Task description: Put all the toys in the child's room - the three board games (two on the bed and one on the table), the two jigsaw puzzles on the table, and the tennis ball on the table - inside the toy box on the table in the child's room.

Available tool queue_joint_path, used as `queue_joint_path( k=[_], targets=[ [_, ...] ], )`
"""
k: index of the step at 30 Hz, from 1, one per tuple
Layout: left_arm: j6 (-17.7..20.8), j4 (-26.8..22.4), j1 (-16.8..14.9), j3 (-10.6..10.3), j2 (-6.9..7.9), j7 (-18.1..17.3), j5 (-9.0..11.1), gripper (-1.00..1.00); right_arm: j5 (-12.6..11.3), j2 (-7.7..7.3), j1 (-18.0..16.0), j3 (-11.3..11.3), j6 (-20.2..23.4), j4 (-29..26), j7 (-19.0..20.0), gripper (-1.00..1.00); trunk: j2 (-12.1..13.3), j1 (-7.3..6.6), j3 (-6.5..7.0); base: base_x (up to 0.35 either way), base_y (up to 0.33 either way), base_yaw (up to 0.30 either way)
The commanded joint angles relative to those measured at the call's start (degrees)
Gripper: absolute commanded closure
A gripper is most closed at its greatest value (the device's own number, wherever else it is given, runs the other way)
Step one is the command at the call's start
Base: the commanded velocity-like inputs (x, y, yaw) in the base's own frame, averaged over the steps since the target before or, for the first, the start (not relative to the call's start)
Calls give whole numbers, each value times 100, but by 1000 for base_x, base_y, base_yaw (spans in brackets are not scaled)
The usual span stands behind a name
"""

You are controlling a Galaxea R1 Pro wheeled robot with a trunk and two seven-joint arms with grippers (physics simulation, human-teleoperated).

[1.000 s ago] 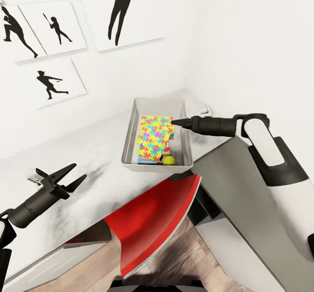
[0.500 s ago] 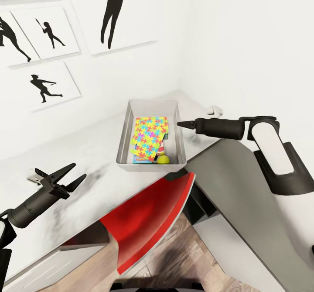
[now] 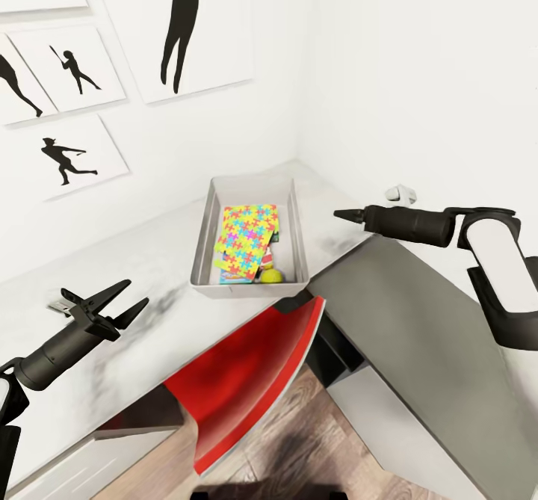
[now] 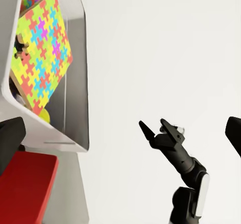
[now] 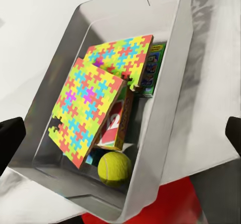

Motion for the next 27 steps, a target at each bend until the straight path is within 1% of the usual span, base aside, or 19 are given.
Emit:
queue_joint_path(
  k=[1, 5, 6, 9, 10, 12, 14, 15, 17, 18, 20, 21, 24, 25, 26, 27],
  targets=[
    [25, 0, -4, 7, 0, -33, -30, -100, -62, -5, -6, 7, 7, -4, -60, -100, -9, 4, 1, -1, 0, -92],
    [24, 0, -4, 8, 0, -31, -45, -100, -63, -210, 41, -230, 7, -20, -52, -100, -9, 4, 36, -1, 0, -92],
    [24, 0, -4, 8, 0, -31, -52, -100, -63, -210, 41, -230, 7, -20, -52, -100, -9, 4, 45, 0, 0, -91],
    [23, 0, -3, 13, 0, -29, -69, -100, -60, -414, 187, -342, 7, -26, -49, -100, -9, 4, 71, 0, 0, -90],
    [23, 0, -3, 13, 0, -29, -69, -100, -60, -414, 187, -342, 7, -26, -49, -100, -9, 4, 80, 0, 0, -90],
    [23, 0, 0, 15, 0, -29, -77, -100, -58, -601, 428, -442, 7, -26, -47, -100, -9, 4, 98, 0, 0, -89],
    [23, 0, 2, 14, -2, -31, -82, -100, -57, -788, 720, -644, 7, -28, -43, -100, -9, 4, 116, 0, 0, -89],
    [23, 0, 2, 14, -2, -31, -82, -100, -57, -788, 720, -644, 7, -28, -43, -100, -9, 4, 125, 0, 0, -88],
    [23, 0, 3, 10, -5, -30, -85, -100, -58, -919, 1023, -947, 7, -29, -37, -100, -9, 4, 143, 0, 0, -88],
    [23, 0, 3, 10, -5, -30, -85, -100, -58, -919, 1023, -947, 7, -29, -37, -100, -9, 4, 152, 0, 0, -88],
    [23, 0, 3, -8, -8, -33, -86, -100, -58, -1010, 1355, -1254, 7, -30, -33, -100, -9, 4, 170, 0, 0, -88],
    [23, 0, 3, -8, -8, -33, -86, -100, -58, -1010, 1355, -1254, 7, -30, -33, -100, -9, 4, 179, 0, 0, -88],
    [23, 0, 2, -68, -17, -58, -85, -100, -55, -1095, 1938, -1590, 7, -26, -34, -100, -9, 4, 206, 0, 0, -88],
    [23, 0, 2, -68, -17, -58, -85, -100, -55, -1095, 1938, -1590, 7, -26, -34, -100, -9, 4, 215, 0, 0, -88],
    [25, 0, 1, -93, -19, -84, -83, -100, -53, -1113, 2137, -1664, 7, -27, -34, -100, -9, 4, 224, 0, 0, -88],
    [25, 0, 1, -93, -19, -84, -83, -100, -53, -1113, 2137, -1664, 7, -27, -34, -100, -9, 4, 233, 0, 0, -88]
  ],
)
